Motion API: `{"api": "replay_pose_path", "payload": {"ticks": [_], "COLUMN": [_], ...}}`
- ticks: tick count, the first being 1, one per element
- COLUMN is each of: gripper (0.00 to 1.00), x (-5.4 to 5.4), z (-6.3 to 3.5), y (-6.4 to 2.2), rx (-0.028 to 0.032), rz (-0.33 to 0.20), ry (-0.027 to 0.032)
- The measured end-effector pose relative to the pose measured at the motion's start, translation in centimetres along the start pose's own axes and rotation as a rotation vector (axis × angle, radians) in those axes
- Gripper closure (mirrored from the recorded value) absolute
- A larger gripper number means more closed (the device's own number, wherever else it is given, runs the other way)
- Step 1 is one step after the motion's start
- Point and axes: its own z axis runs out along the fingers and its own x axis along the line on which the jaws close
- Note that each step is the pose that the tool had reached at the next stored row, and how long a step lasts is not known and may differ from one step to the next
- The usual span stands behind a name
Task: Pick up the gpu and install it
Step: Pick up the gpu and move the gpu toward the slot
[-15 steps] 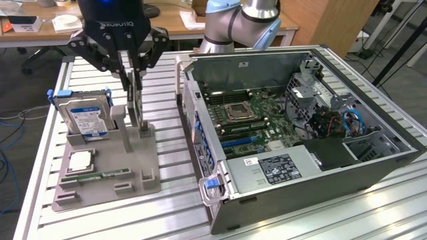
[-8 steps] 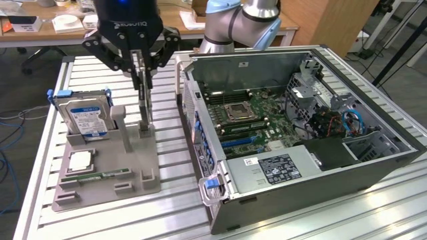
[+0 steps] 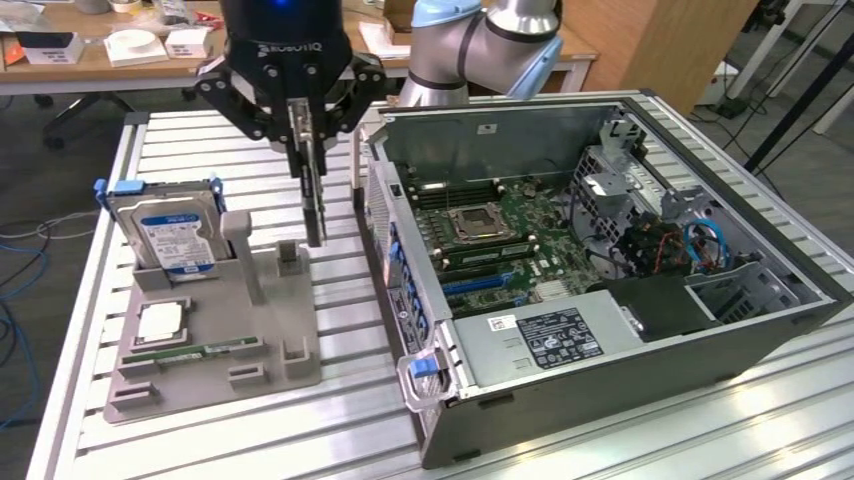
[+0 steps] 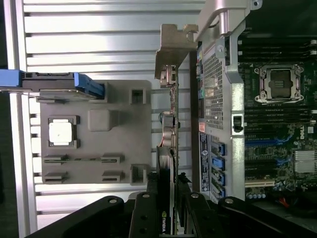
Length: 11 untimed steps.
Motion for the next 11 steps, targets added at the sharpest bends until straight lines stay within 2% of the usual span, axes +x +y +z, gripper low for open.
{"api": "replay_pose_path", "payload": {"ticks": [11], "gripper": [0.74], "x": [-0.92], "z": [-0.86], "y": [0.15], "rx": [-0.0003], "rz": [-0.003], "ry": [0.0001]}}
